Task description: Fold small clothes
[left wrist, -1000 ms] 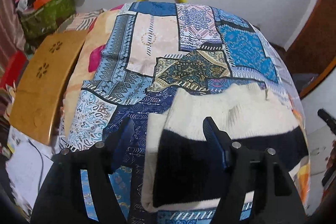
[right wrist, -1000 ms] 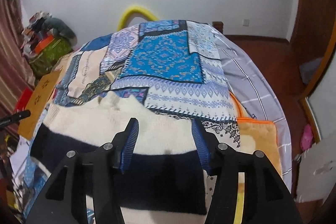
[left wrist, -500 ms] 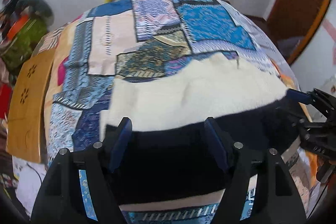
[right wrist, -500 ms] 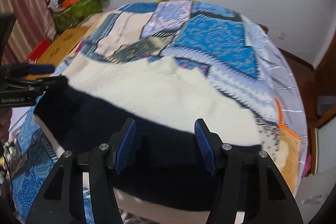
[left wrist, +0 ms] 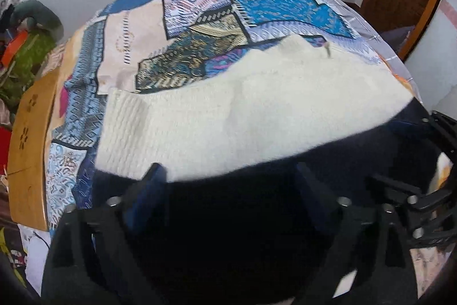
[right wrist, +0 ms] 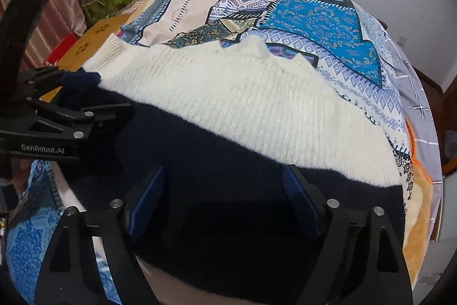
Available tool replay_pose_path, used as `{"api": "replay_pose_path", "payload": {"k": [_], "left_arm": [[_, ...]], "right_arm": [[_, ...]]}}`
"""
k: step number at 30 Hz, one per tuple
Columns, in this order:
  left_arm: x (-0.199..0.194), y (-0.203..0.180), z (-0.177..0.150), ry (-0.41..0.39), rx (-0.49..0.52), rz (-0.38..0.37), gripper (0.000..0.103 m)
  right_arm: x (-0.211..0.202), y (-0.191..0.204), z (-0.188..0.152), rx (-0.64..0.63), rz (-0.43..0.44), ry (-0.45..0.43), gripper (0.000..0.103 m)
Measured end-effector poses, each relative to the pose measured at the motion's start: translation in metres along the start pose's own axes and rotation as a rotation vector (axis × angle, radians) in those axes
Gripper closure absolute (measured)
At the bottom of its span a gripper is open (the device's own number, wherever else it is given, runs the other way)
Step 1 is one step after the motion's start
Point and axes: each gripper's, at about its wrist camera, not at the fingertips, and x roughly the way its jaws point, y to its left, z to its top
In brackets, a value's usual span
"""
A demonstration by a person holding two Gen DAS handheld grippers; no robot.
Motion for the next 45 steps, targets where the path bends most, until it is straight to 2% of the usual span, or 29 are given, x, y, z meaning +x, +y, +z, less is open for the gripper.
{"api": "replay_pose_path", "payload": {"k": [6, 11, 14, 17, 20, 21, 27, 32, 36, 45], "left_arm": [[-0.001, 0.024, -0.007, 0.001, -0.054, -0.002, 0.006], [-0.007, 0.038, -0.015, -0.005, -0.071, 0.017, 0.006], [-0.011, 0.042, -0.022, -0.016, -0.063, 0.039, 0.006], [-0.015, 0.044, -0.028, -0.030, -0.047, 0.059, 0.006], [-0.018, 0.048, -0.034, -0.038, -0.037, 0.123, 0.006], [-0.018, 0.052, -0.036, -0.036, -0.043, 0.124, 0.006], [-0.019, 0.082, -0.050, -0.031, -0.148, 0.100, 0.006], [-0.029, 0.096, -0.060, -0.026, -0.208, 0.122, 0.006], [-0.042, 0.100, -0.068, -0.042, -0.244, 0.131, 0.006], [-0.075, 0.102, -0.087, -0.118, -0.345, 0.082, 0.006]], "right_arm": [[-0.006, -0.015, -0.011, 0.005, -0.028, -0.001, 0.021], [-0.013, -0.038, -0.023, 0.080, -0.061, 0.007, 0.009], [-0.017, -0.050, -0.031, 0.116, -0.060, 0.011, 0.008], [-0.023, -0.061, -0.038, 0.151, -0.079, 0.012, 0.002], [-0.027, -0.071, -0.045, 0.185, -0.072, 0.010, 0.002], [-0.029, -0.073, -0.047, 0.195, -0.071, 0.008, 0.002], [-0.036, -0.083, -0.055, 0.230, -0.075, 0.002, 0.002], [-0.041, -0.080, -0.055, 0.240, -0.103, 0.009, 0.002], [-0.047, -0.067, -0.049, 0.189, -0.160, 0.008, 0.002], [-0.066, -0.029, -0.030, 0.059, -0.174, -0.059, 0.002]]}}
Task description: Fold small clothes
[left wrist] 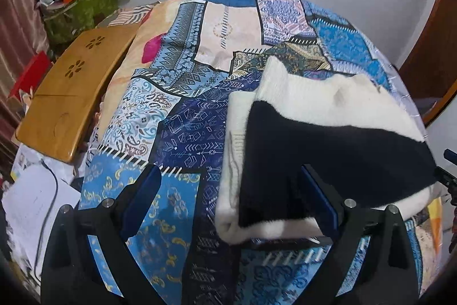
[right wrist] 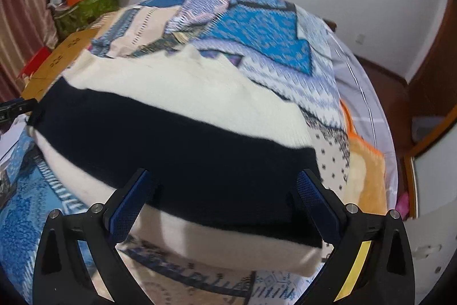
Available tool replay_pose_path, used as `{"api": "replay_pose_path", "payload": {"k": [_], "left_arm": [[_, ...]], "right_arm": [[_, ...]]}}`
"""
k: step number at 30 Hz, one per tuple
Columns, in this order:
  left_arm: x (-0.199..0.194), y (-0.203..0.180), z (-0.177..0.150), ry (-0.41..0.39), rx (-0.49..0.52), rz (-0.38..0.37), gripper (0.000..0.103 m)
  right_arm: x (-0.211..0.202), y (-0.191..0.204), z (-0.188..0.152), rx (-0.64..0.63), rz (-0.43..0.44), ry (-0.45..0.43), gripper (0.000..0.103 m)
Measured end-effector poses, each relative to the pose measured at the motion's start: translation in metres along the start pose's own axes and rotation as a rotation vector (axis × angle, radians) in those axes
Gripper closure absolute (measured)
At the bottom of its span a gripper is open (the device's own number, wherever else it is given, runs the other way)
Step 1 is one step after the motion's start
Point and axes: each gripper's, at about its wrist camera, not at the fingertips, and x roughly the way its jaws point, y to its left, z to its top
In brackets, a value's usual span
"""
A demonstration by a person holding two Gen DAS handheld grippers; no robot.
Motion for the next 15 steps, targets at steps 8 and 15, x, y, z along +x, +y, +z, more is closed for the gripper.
{"api": "replay_pose_path", "payload": {"k": [8, 15], "left_arm": [[-0.008, 0.000, -0.024, 0.043, -0.052, -0.095, 0.006], [0.004, 0.000, -0.040, 0.149, -0.161, -0.247, 0.006]], "right_arm": [[-0.003, 0.040, 0.014, -0.048, 0.051, -0.039, 0.002], [0.017, 0.073, 0.012, -0.110, 0.079, 0.007, 0.002]]}}
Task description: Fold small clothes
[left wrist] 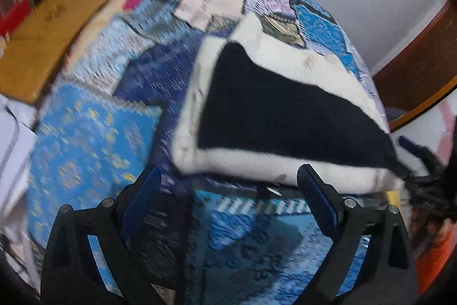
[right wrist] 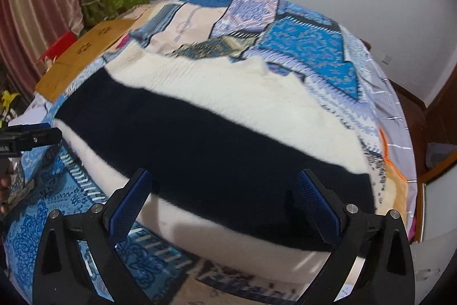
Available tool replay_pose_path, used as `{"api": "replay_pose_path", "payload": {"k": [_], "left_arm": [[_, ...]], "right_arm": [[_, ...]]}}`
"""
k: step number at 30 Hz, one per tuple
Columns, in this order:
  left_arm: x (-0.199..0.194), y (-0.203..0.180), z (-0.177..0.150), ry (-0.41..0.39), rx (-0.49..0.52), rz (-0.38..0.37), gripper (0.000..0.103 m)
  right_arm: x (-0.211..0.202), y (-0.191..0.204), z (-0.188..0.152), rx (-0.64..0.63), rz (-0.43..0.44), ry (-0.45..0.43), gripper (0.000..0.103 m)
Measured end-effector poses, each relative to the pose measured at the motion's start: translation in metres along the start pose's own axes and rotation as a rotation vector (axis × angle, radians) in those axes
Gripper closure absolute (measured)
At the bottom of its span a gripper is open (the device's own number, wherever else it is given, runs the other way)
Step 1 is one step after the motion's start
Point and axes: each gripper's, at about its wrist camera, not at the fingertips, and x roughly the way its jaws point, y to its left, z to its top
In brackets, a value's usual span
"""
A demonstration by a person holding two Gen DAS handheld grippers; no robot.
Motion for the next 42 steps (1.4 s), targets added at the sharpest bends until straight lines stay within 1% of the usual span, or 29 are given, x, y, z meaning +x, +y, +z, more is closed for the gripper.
{"api": "replay_pose_path", "payload": {"k": [3, 5, 9, 12, 14, 18, 20, 22, 24, 26, 27, 28, 31, 34, 37, 42], "left_arm": [[-0.001, -0.002, -0.002, -0.003, -0.041, -0.063, 0.006], [0.001, -0.005, -0.001, 0.009, -0.041, -0.092, 0.006], [0.014, -0.010, 0.002, 0.046, -0.062, -0.112, 0.007], [0.028, -0.008, 0.006, 0.084, -0.109, -0.141, 0.007], [0.034, -0.008, 0.010, 0.091, -0.131, -0.154, 0.007], [0.045, -0.008, 0.023, 0.089, -0.166, -0.155, 0.008], [0.048, -0.008, 0.028, 0.085, -0.174, -0.141, 0.015], [0.052, -0.008, 0.034, 0.081, -0.165, -0.117, 0.037], [0.053, -0.005, 0.036, 0.077, -0.173, -0.112, 0.045], [0.055, -0.002, 0.040, 0.065, -0.195, -0.113, 0.057], [0.055, -0.001, 0.041, 0.058, -0.198, -0.107, 0.065], [0.054, -0.002, 0.043, 0.050, -0.196, -0.103, 0.069], [0.046, -0.004, 0.048, 0.002, -0.175, -0.074, 0.077], [0.030, -0.009, 0.054, -0.077, -0.151, -0.045, 0.079], [0.014, -0.011, 0.063, -0.132, -0.127, -0.015, 0.080], [-0.012, 0.001, 0.085, -0.202, -0.145, 0.026, 0.080]], "right_arm": [[0.012, 0.009, -0.002, -0.031, -0.003, 0.038, 0.002], [0.019, 0.011, -0.005, -0.041, 0.003, 0.056, 0.002], [0.023, 0.005, -0.006, -0.003, 0.041, 0.067, 0.001], [0.023, 0.002, -0.007, 0.019, 0.063, 0.072, 0.001], [0.023, 0.004, -0.009, 0.019, 0.066, 0.070, 0.001], [0.023, 0.005, -0.010, 0.018, 0.069, 0.068, 0.001], [0.023, 0.005, -0.010, 0.020, 0.074, 0.068, 0.001], [0.023, 0.004, -0.009, 0.023, 0.077, 0.068, 0.001], [0.024, 0.004, -0.009, 0.024, 0.077, 0.067, 0.001], [0.024, 0.004, -0.008, 0.023, 0.076, 0.068, 0.001], [0.024, 0.004, -0.008, 0.022, 0.076, 0.068, 0.001], [0.023, 0.003, -0.007, 0.021, 0.075, 0.068, 0.001], [0.020, 0.004, -0.005, 0.014, 0.065, 0.065, 0.001], [0.013, 0.004, -0.002, -0.004, 0.046, 0.051, 0.001], [0.005, 0.002, 0.001, -0.013, 0.031, 0.036, 0.001], [-0.009, -0.005, 0.007, -0.016, 0.007, 0.004, 0.001]]}}
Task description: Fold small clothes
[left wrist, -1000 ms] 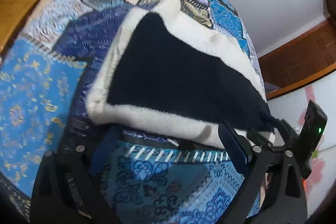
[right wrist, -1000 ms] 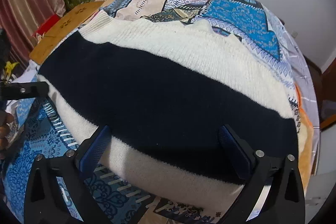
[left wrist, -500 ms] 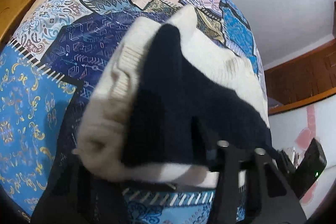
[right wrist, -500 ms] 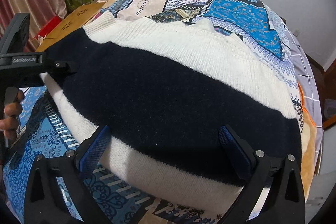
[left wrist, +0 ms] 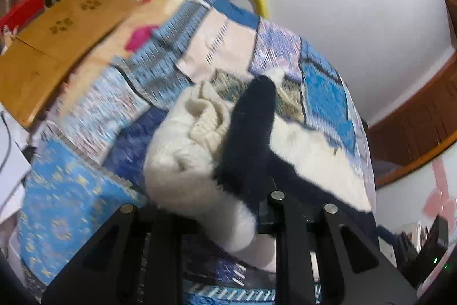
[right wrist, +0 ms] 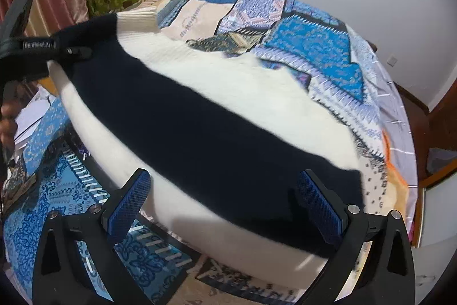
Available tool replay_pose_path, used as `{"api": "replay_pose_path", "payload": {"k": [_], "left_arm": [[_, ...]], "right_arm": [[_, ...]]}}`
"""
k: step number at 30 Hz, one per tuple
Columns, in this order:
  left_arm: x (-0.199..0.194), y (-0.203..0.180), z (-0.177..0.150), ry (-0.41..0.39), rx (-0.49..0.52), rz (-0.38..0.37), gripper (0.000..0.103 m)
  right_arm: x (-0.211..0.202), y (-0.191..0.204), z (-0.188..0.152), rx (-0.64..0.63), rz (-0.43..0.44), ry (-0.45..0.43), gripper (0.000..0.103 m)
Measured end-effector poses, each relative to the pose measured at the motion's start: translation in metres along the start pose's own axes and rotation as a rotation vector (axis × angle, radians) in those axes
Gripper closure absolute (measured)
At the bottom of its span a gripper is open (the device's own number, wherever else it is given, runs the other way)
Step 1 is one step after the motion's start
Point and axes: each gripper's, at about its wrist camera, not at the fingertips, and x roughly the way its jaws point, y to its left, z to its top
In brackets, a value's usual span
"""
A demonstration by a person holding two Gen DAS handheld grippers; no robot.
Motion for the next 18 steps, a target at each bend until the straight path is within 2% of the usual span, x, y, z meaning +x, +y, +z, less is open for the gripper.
{"api": "replay_pose_path", "payload": {"k": [5, 9, 13, 18], "left_arm": [[-0.026, 0.012, 0.031, -0.093, 0.003, 0.100, 0.081], [-0.038, 0.011, 0.047, -0.133, 0.053, 0.154, 0.081], [-0.040, -0.005, 0.050, -0.129, 0.106, 0.151, 0.081], [-0.040, -0.046, 0.046, -0.121, 0.194, 0.121, 0.081]], "right_arm": [[-0.008, -0.009, 0.002, 0.000, -0.025, -0.017, 0.001], [-0.007, -0.018, 0.001, 0.020, -0.036, -0.018, 0.001], [0.000, -0.023, -0.004, 0.038, -0.034, 0.001, 0.001], [0.018, -0.029, -0.017, 0.061, -0.018, 0.053, 0.001]]}}
